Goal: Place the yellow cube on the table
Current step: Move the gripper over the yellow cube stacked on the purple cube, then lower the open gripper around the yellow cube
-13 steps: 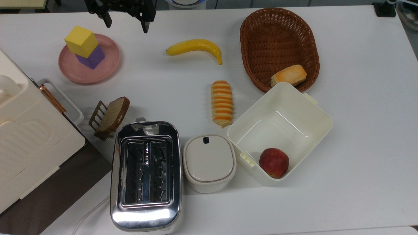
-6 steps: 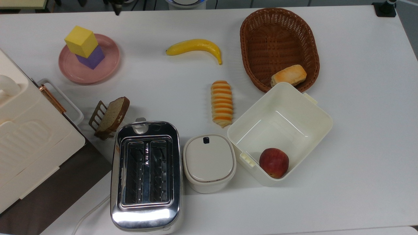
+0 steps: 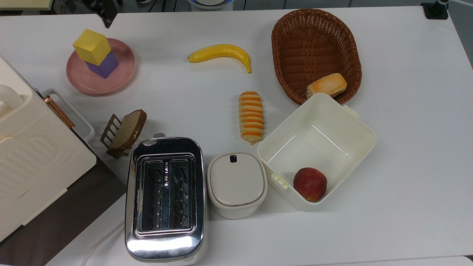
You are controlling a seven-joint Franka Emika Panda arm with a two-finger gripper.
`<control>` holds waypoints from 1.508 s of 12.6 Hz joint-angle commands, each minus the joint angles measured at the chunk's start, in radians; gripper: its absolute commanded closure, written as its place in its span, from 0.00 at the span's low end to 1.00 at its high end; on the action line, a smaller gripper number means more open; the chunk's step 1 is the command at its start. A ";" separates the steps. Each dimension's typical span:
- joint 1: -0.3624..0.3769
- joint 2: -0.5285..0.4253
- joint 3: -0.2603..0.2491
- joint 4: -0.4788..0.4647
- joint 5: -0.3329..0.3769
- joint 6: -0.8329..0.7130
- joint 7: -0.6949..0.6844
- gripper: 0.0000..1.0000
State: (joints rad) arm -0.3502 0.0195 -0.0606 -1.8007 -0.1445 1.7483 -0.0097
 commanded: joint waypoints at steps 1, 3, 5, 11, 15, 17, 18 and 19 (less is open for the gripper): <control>-0.027 -0.019 -0.008 -0.087 -0.059 0.132 0.002 0.00; -0.035 -0.018 -0.010 -0.132 -0.099 0.184 0.001 0.00; -0.036 -0.018 -0.010 -0.149 -0.104 0.207 -0.036 0.00; -0.059 -0.019 -0.011 -0.221 -0.093 0.283 -0.069 0.00; -0.066 -0.010 -0.013 -0.264 -0.093 0.353 -0.069 0.00; -0.076 0.000 -0.013 -0.272 -0.095 0.370 -0.070 0.00; -0.076 0.005 -0.013 -0.272 -0.096 0.373 -0.072 0.00; -0.076 0.013 -0.013 -0.272 -0.096 0.373 -0.073 0.00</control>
State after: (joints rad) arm -0.4202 0.0341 -0.0692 -2.0500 -0.2332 2.0910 -0.0569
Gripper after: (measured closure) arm 0.000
